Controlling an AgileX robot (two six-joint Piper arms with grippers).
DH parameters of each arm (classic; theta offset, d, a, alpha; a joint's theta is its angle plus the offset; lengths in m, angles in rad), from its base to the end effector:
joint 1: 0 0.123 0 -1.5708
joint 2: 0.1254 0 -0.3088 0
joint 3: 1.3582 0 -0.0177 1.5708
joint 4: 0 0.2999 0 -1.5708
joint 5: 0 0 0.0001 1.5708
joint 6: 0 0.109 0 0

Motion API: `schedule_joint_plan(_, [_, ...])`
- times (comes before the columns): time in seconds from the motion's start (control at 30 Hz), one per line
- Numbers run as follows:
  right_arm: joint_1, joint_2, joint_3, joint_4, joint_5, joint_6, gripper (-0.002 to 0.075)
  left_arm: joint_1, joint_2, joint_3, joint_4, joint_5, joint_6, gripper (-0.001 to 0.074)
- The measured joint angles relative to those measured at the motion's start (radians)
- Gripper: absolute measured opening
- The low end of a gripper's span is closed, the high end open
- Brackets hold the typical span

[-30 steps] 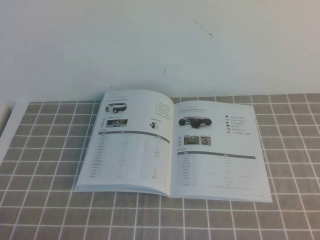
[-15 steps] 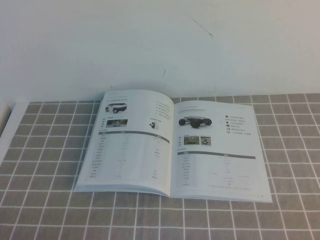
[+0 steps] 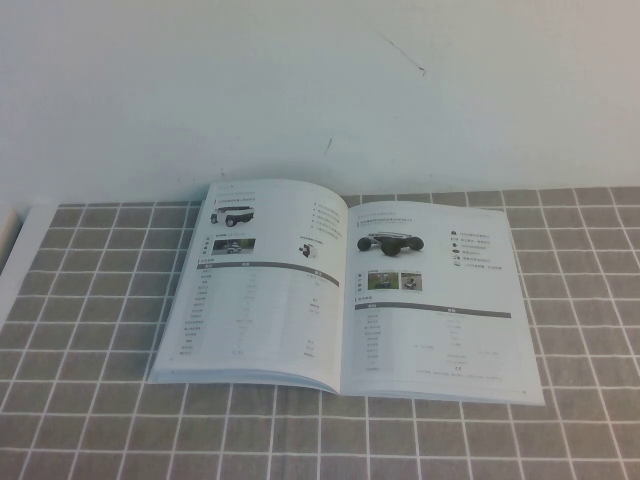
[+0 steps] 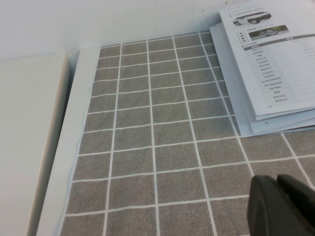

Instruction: Close book

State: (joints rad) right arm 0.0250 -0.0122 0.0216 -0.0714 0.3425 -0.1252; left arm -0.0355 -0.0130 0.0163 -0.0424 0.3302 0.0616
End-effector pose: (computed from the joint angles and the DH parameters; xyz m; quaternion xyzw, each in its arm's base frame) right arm 0.0960 -0.0002 0.1703 -0.0789 0.7900 -0.0603 0.6050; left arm 0.0961 -0.0049 0.1738 0.0267 0.7881 -0.0097 0.6149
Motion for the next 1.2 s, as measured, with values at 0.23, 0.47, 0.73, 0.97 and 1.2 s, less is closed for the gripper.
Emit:
schedule_joint_plan(0.23, [0.0,0.0,0.0,0.0,0.0,0.0,-0.0003,0.0,0.0,0.0,0.0,0.0,0.0,-0.0002])
schedule_joint_plan(0.47, [0.0,0.0,0.0,0.0,0.002,0.0,-0.0003,0.0,0.0,0.0,0.0,0.0,-0.004,-0.0002])
schedule_joint_plan(0.73, [0.0,0.0,0.0,0.002,0.002,0.0,-0.0003,0.0,0.0,0.0,0.0,0.0,-0.004,-0.0002])
schedule_joint_plan(0.97, [0.0,0.0,0.0,0.002,0.002,0.0,-0.0003,0.0,0.0,0.0,0.0,0.0,-0.004,-0.0002])
schedule_joint_plan(1.2, [0.0,0.0,0.0,0.002,0.002,0.0,-0.0003,0.0,0.0,0.0,0.0,0.0,-0.004,-0.0002])
